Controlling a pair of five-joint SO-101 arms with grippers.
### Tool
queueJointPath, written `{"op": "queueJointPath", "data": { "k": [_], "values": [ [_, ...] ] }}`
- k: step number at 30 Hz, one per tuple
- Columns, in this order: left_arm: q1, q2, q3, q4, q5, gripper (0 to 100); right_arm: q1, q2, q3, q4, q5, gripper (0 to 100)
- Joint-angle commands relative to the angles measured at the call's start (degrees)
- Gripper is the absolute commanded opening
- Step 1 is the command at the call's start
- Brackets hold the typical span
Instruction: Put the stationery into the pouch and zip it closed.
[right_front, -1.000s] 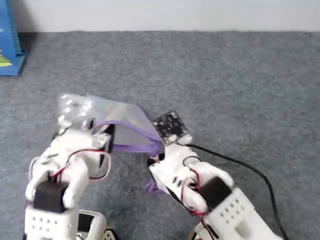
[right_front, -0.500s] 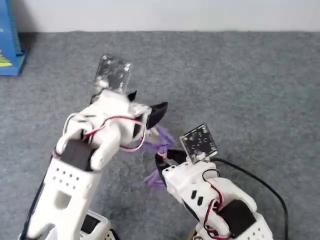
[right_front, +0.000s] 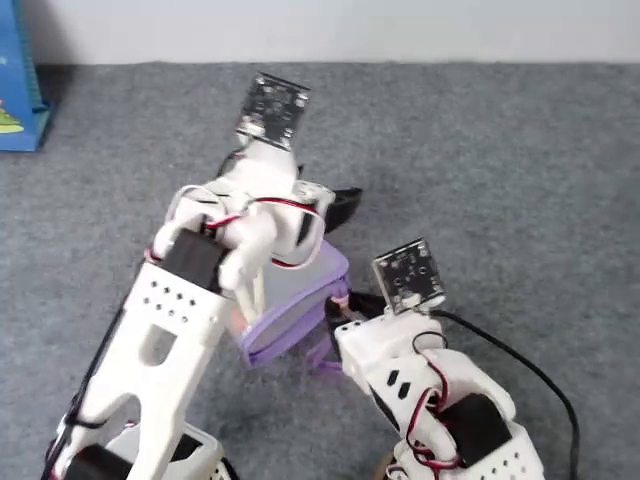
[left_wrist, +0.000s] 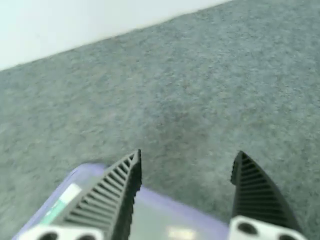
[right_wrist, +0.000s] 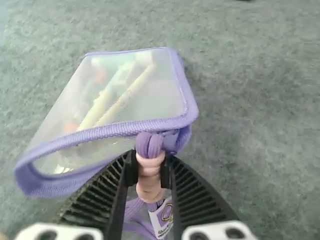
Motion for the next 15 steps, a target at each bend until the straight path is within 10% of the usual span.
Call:
{"op": "queueJointPath", "data": {
  "k": [1, 15],
  "values": [
    [-3.87, -7.65, -4.35, 5.1, 0.26, 28, 2.77, -0.13, -0.53, -2.77, -0.79, 0.7],
    [-17.41, -28.48, -4.26, 25.85, -3.52, 28, 2.59, 0.66, -7.3, -26.68, 1.49, 0.7]
  ]
}}
